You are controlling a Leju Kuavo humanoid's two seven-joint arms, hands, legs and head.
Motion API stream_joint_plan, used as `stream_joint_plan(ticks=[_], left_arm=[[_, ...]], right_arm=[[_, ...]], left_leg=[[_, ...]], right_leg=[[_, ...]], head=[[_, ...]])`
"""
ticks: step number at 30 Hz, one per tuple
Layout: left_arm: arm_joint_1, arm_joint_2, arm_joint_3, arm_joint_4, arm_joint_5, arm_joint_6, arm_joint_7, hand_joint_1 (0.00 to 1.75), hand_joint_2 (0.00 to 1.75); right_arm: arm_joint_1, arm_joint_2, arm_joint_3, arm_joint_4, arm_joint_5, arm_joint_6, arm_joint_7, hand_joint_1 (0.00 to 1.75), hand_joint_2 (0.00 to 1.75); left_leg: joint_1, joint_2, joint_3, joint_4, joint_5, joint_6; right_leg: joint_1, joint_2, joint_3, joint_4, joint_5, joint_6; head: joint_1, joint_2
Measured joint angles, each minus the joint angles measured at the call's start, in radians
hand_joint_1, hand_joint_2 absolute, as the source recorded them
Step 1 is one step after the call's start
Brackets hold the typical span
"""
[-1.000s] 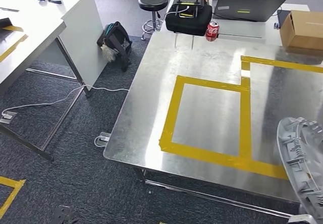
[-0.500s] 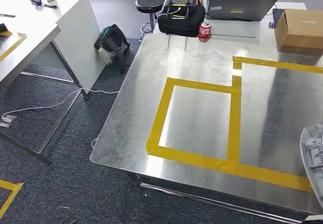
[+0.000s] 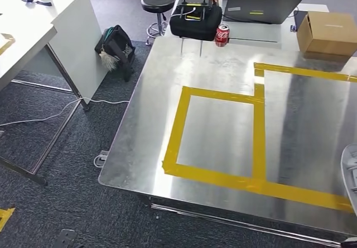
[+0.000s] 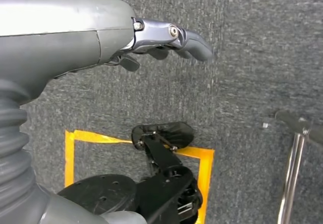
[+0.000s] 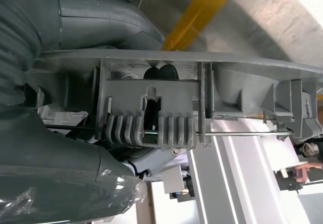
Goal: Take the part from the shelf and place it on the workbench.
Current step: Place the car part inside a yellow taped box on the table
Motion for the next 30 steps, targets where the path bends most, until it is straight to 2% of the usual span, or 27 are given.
stream_joint_plan(ticks=[2, 3, 5, 6, 7, 8, 9, 10, 12, 13, 17, 19, 21, 22, 23, 24, 26, 27, 28, 30], left_arm=[[0.0, -0.003, 0.001, -0.001, 0.0, 0.0, 0.0, 0.0, 1.75], [0.0, -0.004, 0.002, -0.002, 0.0, 0.0, -0.001, 0.0, 1.75], [0.0, -0.004, 0.004, -0.002, 0.0, 0.0, -0.001, 0.0, 1.75], [0.0, -0.005, 0.004, -0.002, 0.0, 0.0, -0.001, 0.0, 1.75], [0.001, -0.006, 0.005, -0.002, 0.0, 0.0, -0.001, 0.0, 1.75], [0.001, -0.006, 0.005, -0.002, 0.0, 0.0, -0.001, 0.0, 1.75], [0.001, -0.007, 0.006, -0.002, 0.0, 0.0, -0.001, 0.0, 1.75], [0.001, -0.007, 0.007, -0.002, 0.0, 0.0, -0.001, 0.0, 1.75], [0.0, -0.008, 0.009, -0.002, 0.0, 0.0, -0.001, 0.0, 1.75], [0.0, -0.008, 0.01, -0.002, 0.0, -0.001, -0.001, 0.0, 1.75], [-0.001, -0.007, 0.012, -0.003, 0.0, -0.001, -0.001, 0.0, 1.75], [-0.001, -0.007, 0.013, -0.005, 0.0, -0.001, -0.002, 0.0, 1.75], [0.0, -0.008, 0.013, -0.005, 0.0, -0.001, -0.002, 0.0, 1.75], [0.0, -0.008, 0.013, -0.005, 0.0, -0.001, -0.002, 0.0, 1.75], [0.001, -0.008, 0.014, -0.005, 0.0, -0.001, -0.002, 0.0, 1.75], [0.001, -0.008, 0.014, -0.005, 0.0, -0.001, -0.002, 0.0, 1.75], [0.001, -0.008, 0.014, -0.005, 0.0, -0.001, -0.002, 0.0, 1.75], [0.0, -0.008, 0.015, -0.005, 0.0, -0.001, -0.002, 0.0, 1.75], [-0.001, -0.009, 0.015, -0.005, 0.0, -0.001, -0.002, 0.0, 1.75], [-0.002, -0.01, 0.015, -0.006, 0.0, -0.001, -0.002, 0.0, 1.75]], right_arm=[[0.0, 0.002, -0.005, 0.002, 0.0, 0.001, 0.0, 1.75, 1.75], [-0.001, 0.002, -0.006, 0.002, 0.0, 0.001, 0.0, 1.75, 1.75], [-0.003, 0.002, -0.006, 0.004, 0.0, 0.001, 0.0, 1.75, 1.75], [-0.004, 0.003, -0.006, 0.005, 0.0, 0.002, 0.0, 1.75, 1.75], [-0.004, 0.003, -0.006, 0.006, 0.0, 0.002, 0.0, 1.75, 1.75], [-0.004, 0.003, -0.006, 0.008, 0.0, 0.002, 0.0, 1.75, 1.75], [-0.004, 0.003, -0.007, 0.01, 0.0, 0.002, 0.001, 1.75, 1.75], [-0.004, 0.003, -0.007, 0.011, 0.0, 0.002, 0.001, 1.75, 1.75], [-0.006, 0.003, -0.007, 0.012, 0.0, 0.002, 0.001, 1.75, 1.75], [-0.008, 0.003, -0.007, 0.012, 0.0, 0.002, 0.0, 1.75, 1.75], [-0.009, 0.004, -0.009, 0.012, 0.0, 0.002, 0.0, 1.75, 1.75], [-0.01, 0.004, -0.009, 0.012, 0.0, 0.002, 0.0, 1.75, 1.75], [-0.011, 0.004, -0.009, 0.012, 0.0, 0.002, 0.0, 1.75, 1.75], [-0.011, 0.004, -0.009, 0.012, 0.0, 0.002, 0.0, 1.75, 1.75], [-0.011, 0.004, -0.009, 0.012, 0.0, 0.002, 0.0, 1.75, 1.75], [-0.011, 0.004, -0.009, 0.012, 0.0, 0.002, 0.0, 1.75, 1.75], [-0.011, 0.004, -0.009, 0.012, 0.0, 0.002, 0.0, 1.75, 1.75], [-0.011, 0.004, -0.009, 0.012, 0.0, 0.002, 0.0, 1.75, 1.75], [-0.011, 0.005, -0.009, 0.012, 0.0, 0.002, 0.0, 1.75, 1.75], [-0.01, 0.006, -0.008, 0.012, 0.0, 0.003, 0.0, 1.75, 1.75]], left_leg=[[0.001, 0.002, 0.005, -0.009, 0.003, 0.01], [0.001, 0.003, 0.008, -0.012, 0.004, 0.017], [-0.005, 0.005, 0.01, -0.013, 0.001, 0.026], [-0.009, 0.006, 0.011, -0.013, -0.001, 0.03], [-0.013, 0.007, 0.013, -0.013, -0.003, 0.032], [-0.016, 0.008, 0.017, -0.013, -0.005, 0.034], [-0.018, 0.008, 0.022, -0.013, -0.007, 0.036], [-0.02, 0.008, 0.028, -0.013, -0.011, 0.036], [-0.027, 0.008, 0.035, -0.009, -0.019, 0.031], [-0.029, 0.008, 0.036, -0.008, -0.021, 0.027], [-0.028, 0.008, 0.032, 0.005, -0.032, 0.01], [-0.023, 0.007, -0.008, 0.088, -0.078, -0.005], [-0.014, 0.007, -0.08, 0.219, -0.13, -0.015], [-0.01, 0.007, -0.105, 0.259, -0.136, -0.019], [-0.006, 0.007, -0.114, 0.264, -0.121, -0.022], [-0.002, 0.007, -0.105, 0.234, -0.089, -0.025], [0.005, 0.006, -0.051, 0.112, -0.016, -0.032], [0.006, 0.004, -0.024, 0.055, 0.003, -0.032], [0.007, 0.002, -0.007, 0.018, 0.009, -0.03], [0.003, -0.001, 0.002, -0.002, 0.0, -0.016]], right_leg=[[-0.002, -0.01, -0.007, 0.014, -0.013, 0.009], [-0.001, -0.016, -0.026, 0.052, -0.034, 0.011], [0.004, -0.024, -0.09, 0.182, -0.095, 0.01], [0.007, -0.025, -0.123, 0.244, -0.116, 0.009], [0.011, -0.025, -0.142, 0.276, -0.118, 0.007], [0.014, -0.025, -0.141, 0.269, -0.099, 0.003], [0.017, -0.025, -0.119, 0.223, -0.065, -0.002], [0.02, -0.027, -0.086, 0.154, -0.027, -0.007], [0.025, -0.032, -0.029, 0.038, 0.013, -0.02], [0.027, -0.033, -0.015, 0.013, 0.016, -0.026], [0.024, -0.028, -0.005, -0.001, 0.017, -0.044], [0.018, -0.028, 0.0, -0.007, 0.018, -0.05], [0.016, -0.027, 0.001, -0.008, 0.016, -0.053], [0.014, -0.026, 0.002, -0.008, 0.015, -0.053], [0.012, -0.024, 0.004, -0.008, 0.013, -0.052], [0.009, -0.022, 0.007, -0.008, 0.011, -0.049], [0.004, -0.019, 0.013, -0.007, 0.004, -0.038], [0.003, -0.018, 0.013, -0.006, 0.0, -0.03], [0.004, -0.016, 0.012, -0.006, -0.003, -0.022], [0.004, -0.014, 0.013, -0.013, -0.005, -0.006]], head=[[0.002, 0.0], [0.004, 0.0], [0.005, 0.0], [0.005, 0.0], [0.005, 0.0], [0.005, 0.0], [0.005, 0.0], [0.005, 0.0], [0.004, 0.0], [0.004, 0.0], [0.001, 0.0], [-0.002, 0.0], [-0.004, 0.0], [-0.004, 0.0], [-0.004, 0.0], [-0.004, 0.0], [-0.005, 0.0], [-0.006, 0.0], [-0.008, 0.0], [-0.01, 0.0]])
